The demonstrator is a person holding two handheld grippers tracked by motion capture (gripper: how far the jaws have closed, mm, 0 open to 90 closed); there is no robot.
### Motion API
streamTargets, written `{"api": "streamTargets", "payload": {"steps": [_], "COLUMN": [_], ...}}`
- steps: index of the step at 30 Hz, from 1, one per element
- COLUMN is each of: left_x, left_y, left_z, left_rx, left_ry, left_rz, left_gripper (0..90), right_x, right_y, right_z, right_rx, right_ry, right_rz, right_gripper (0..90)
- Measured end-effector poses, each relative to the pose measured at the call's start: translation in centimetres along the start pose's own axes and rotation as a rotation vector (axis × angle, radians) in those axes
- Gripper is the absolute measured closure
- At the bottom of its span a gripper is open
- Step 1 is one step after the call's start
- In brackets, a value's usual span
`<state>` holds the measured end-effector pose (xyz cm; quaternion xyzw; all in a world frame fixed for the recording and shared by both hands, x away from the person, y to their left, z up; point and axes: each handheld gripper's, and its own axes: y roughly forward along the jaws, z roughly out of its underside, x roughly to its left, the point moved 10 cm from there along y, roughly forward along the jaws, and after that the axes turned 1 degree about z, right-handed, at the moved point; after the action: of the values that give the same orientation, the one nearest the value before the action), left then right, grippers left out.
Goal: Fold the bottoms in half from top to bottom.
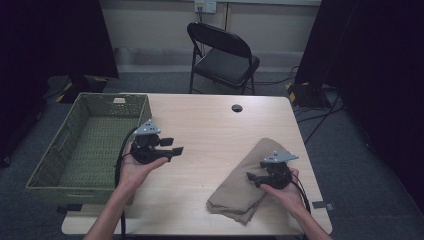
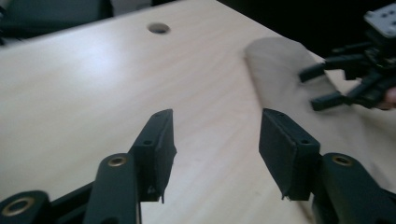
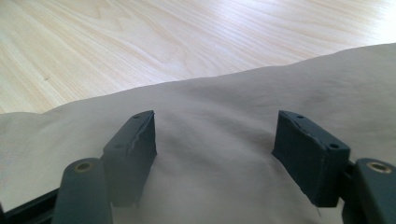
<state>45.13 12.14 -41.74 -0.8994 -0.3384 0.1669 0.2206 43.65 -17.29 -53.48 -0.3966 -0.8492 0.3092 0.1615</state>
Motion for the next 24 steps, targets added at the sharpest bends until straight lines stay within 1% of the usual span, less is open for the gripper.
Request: {"api": "streamTargets", "payload": {"steps": [2,3,4,5,6,7,8,9,10,11,12,13,14,16,18,19,20,22,24], "left_x": [0.7,1.3,1.7,2.3,2.7,2.7,3.8,4.6,5.0,5.6,6.4,7.0,7.3,8.4,9.3,9.5,9.6,10.0,10.3], "left_y": [-0.4,-0.8,-1.1,-1.7,-2.1,-2.1,-2.9,-3.5,-3.8,-4.2,-4.5,-4.7,-4.8,-4.8,-4.7,-4.6,-4.3,-4.1,-3.7], "left_z": [-0.3,-0.2,-0.2,-0.2,-0.2,-0.2,0.3,0.6,0.8,1.1,1.4,1.9,2.2,3.0,3.5,3.8,3.9,4.2,4.6], "left_rx": [-0.012,0.002,-0.001,-0.015,-0.022,-0.022,-0.010,-0.019,-0.022,-0.021,-0.013,-0.004,0.008,0.035,0.055,0.061,0.067,0.093,0.114], "left_ry": [-0.008,-0.009,-0.012,-0.034,-0.047,-0.047,-0.055,-0.065,-0.078,-0.087,-0.089,-0.102,-0.106,-0.120,-0.117,-0.127,-0.143,-0.134,-0.153], "left_rz": [0.009,-0.020,-0.035,-0.037,-0.044,-0.044,-0.082,-0.101,-0.105,-0.129,-0.161,-0.182,-0.189,-0.240,-0.295,-0.297,-0.280,-0.310,-0.312], "left_gripper": [49.3,49.6,49.0,49.1,49.7,49.8,49.6,49.6,49.8,49.9,49.8,49.4,49.2,48.9,47.4,47.3,47.1,46.7,45.1], "right_x": [0.0,0.0,-0.1,-0.1,-0.1,-0.1,-0.1,-0.1,-0.1,-0.1,-0.1,-0.1,-0.1,-0.1,-0.1,-0.1,-0.1,-0.1,-0.1], "right_y": [0.2,0.4,0.5,0.7,0.8,0.9,0.9,0.9,1.0,1.0,1.0,1.1,1.1,1.1,1.1,1.1,1.1,1.2,1.2], "right_z": [0.1,0.1,0.3,0.4,0.6,0.7,0.7,0.8,0.8,0.8,0.9,0.9,0.9,0.9,0.9,0.9,0.9,0.9,1.0], "right_rx": [0.004,0.008,0.016,0.023,0.035,0.038,0.037,0.038,0.040,0.041,0.042,0.043,0.043,0.044,0.043,0.042,0.042,0.043,0.041], "right_ry": [-0.008,-0.011,-0.008,-0.007,-0.010,-0.016,-0.017,-0.017,-0.020,-0.022,-0.022,-0.021,-0.021,-0.020,-0.023,-0.023,-0.027,-0.029,-0.029], "right_rz": [-0.004,-0.003,-0.006,-0.010,-0.010,-0.010,-0.009,-0.008,-0.006,-0.005,-0.003,-0.003,-0.003,-0.002,-0.003,-0.002,-0.001,0.000,-0.004], "right_gripper": [28.3,27.9,27.4,27.2,27.1,27.1,27.1,27.1,27.0,27.0,27.0,27.0,27.0,27.0,27.1,27.1,27.1,27.1,27.1]}}
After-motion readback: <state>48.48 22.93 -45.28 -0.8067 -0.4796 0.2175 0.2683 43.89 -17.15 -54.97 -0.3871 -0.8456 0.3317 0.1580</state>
